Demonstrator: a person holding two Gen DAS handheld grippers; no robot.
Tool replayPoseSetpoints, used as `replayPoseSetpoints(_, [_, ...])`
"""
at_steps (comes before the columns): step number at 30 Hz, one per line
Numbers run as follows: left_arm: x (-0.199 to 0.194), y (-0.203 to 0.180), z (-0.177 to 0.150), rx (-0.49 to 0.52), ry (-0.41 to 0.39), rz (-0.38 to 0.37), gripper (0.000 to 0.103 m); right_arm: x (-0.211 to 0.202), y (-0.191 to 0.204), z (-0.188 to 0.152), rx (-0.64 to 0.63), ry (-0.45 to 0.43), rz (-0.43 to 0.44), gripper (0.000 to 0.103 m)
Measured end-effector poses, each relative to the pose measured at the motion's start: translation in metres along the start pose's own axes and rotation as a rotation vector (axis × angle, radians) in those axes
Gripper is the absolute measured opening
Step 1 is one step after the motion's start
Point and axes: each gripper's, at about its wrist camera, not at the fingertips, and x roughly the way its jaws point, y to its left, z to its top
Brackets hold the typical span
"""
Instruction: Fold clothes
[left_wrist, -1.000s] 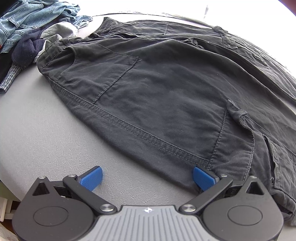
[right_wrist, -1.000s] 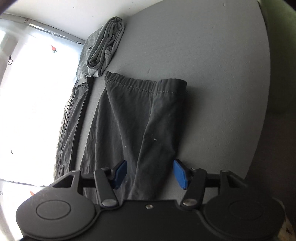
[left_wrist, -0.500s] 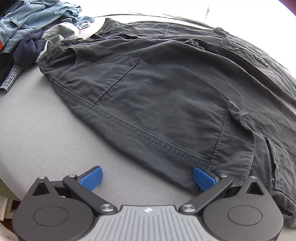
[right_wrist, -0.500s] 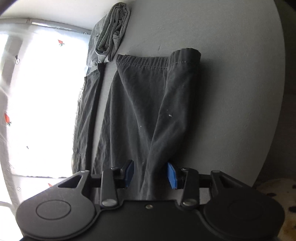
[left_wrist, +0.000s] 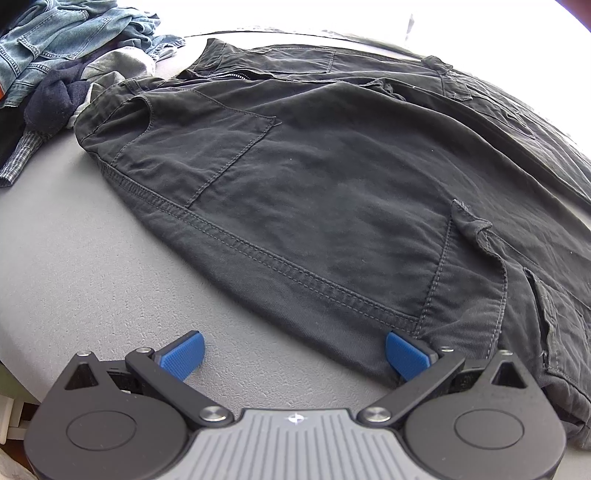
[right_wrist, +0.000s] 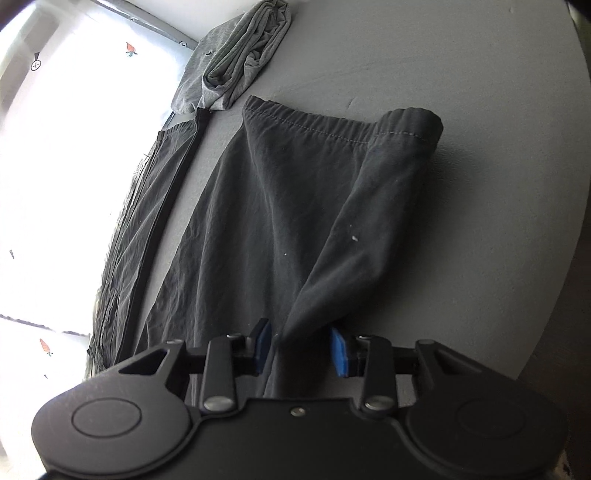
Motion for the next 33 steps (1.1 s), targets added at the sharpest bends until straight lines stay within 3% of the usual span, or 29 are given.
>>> replayPoseSetpoints(3, [-0.002,0.012,0.007,-0.028,0.028,-0.060,0.102,0.000,0.001,-0.005,0.020,-0.029,-0.041,0.024])
replayPoseSetpoints(5, [-0.005,0.031,0.015,-0.112,0.026,-0.126,0.097,0.002,0.003,-0.005,0.031,-0.034,-0.059,0.021])
replayPoseSetpoints(7, [-0.007,0.056,0.026,-0.220,0.013,-0.158,0.070,0.004,0.007,-0.004,0.040,-0.035,-0.076,0.021])
replayPoseSetpoints(10, [-0.008,0.095,0.046,-0.361,-0.009,-0.161,0.055,0.008,0.009,-0.003,0.076,-0.041,-0.094,0.021])
replayPoseSetpoints(16, [0.008,0.153,0.081,-0.470,-0.026,-0.127,0.055,0.011,0.016,-0.003,0.103,-0.052,-0.133,0.022])
replayPoseSetpoints(21, [0.024,0.181,0.109,-0.534,-0.015,-0.158,0.057,0.013,0.017,-0.003,0.180,-0.063,-0.147,0.023])
replayPoseSetpoints(23, [0.029,0.183,0.119,-0.549,-0.007,-0.175,0.068,0.014,0.017,-0.003,0.214,-0.071,-0.151,0.023])
replayPoseSetpoints(24, [0.031,0.183,0.123,-0.553,-0.003,-0.187,0.078,0.014,0.018,-0.003,0.223,-0.074,-0.157,0.023])
replayPoseSetpoints(33, [0.035,0.185,0.152,-0.483,-0.052,0.006,0.083,0.015,0.022,-0.003,0.277,-0.105,-0.173,0.023])
